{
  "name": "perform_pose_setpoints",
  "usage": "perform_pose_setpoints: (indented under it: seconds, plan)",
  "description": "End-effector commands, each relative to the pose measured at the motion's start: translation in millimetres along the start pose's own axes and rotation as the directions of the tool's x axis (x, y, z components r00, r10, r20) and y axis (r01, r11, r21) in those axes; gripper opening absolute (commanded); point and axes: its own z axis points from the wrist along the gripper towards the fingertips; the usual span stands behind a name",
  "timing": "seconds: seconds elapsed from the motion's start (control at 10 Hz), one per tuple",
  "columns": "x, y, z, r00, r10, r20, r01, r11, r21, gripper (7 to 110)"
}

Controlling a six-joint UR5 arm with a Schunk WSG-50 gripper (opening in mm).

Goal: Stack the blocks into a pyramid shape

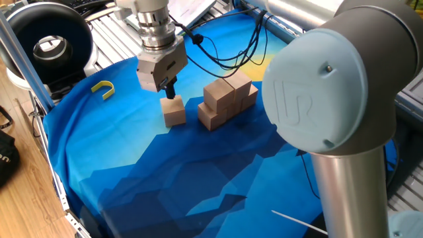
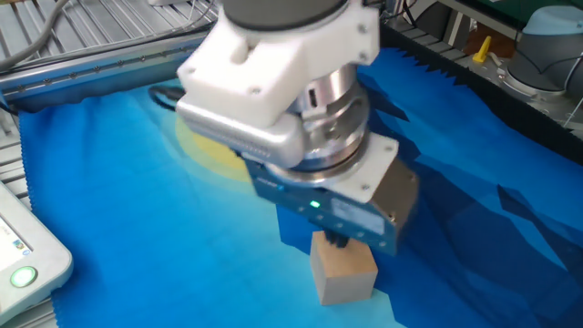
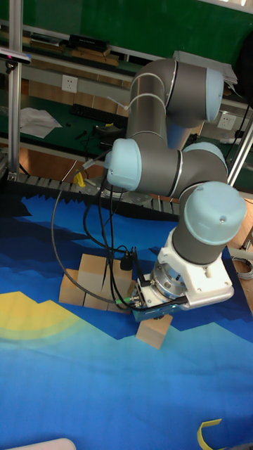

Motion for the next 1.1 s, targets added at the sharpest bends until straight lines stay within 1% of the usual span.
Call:
perform_pose_setpoints:
  seconds: [0.0,0.1,0.2,0.3,0.4,0.5,0.6,0.7,0.8,0.9,1.0]
  plan:
    - [-11.6,-28.8,-18.0,0.999,0.042,0.027,-0.046,0.989,0.139,7]
    - [-19.5,-44.6,-20.5,0.999,0.025,0.037,-0.032,0.980,0.195,7]
    - [-24.3,-45.6,-16.8,0.999,0.010,0.038,-0.017,0.981,0.193,7]
    - [-30.1,-47.5,-15.6,0.998,0.008,0.056,-0.019,0.979,0.201,7]
    - [-34.2,-45.6,-13.4,0.998,0.002,0.064,-0.014,0.982,0.191,7]
    - [-38.4,-49.7,-9.2,0.997,0.007,0.071,-0.021,0.979,0.200,7]
    - [-31.1,-68.5,-8.8,0.998,0.039,0.056,-0.053,0.964,0.261,7]
    - [-16.9,-90.8,-11.9,0.996,0.088,0.035,-0.094,0.939,0.330,7]
    - [-4.8,-100.4,-12.9,0.992,0.122,0.017,-0.121,0.930,0.347,7]
    - [0.4,-85.4,-4.8,0.991,0.132,-0.005,-0.125,0.953,0.277,7]
    - [-2.5,-78.4,4.4,0.991,0.131,-0.001,-0.126,0.962,0.244,7]
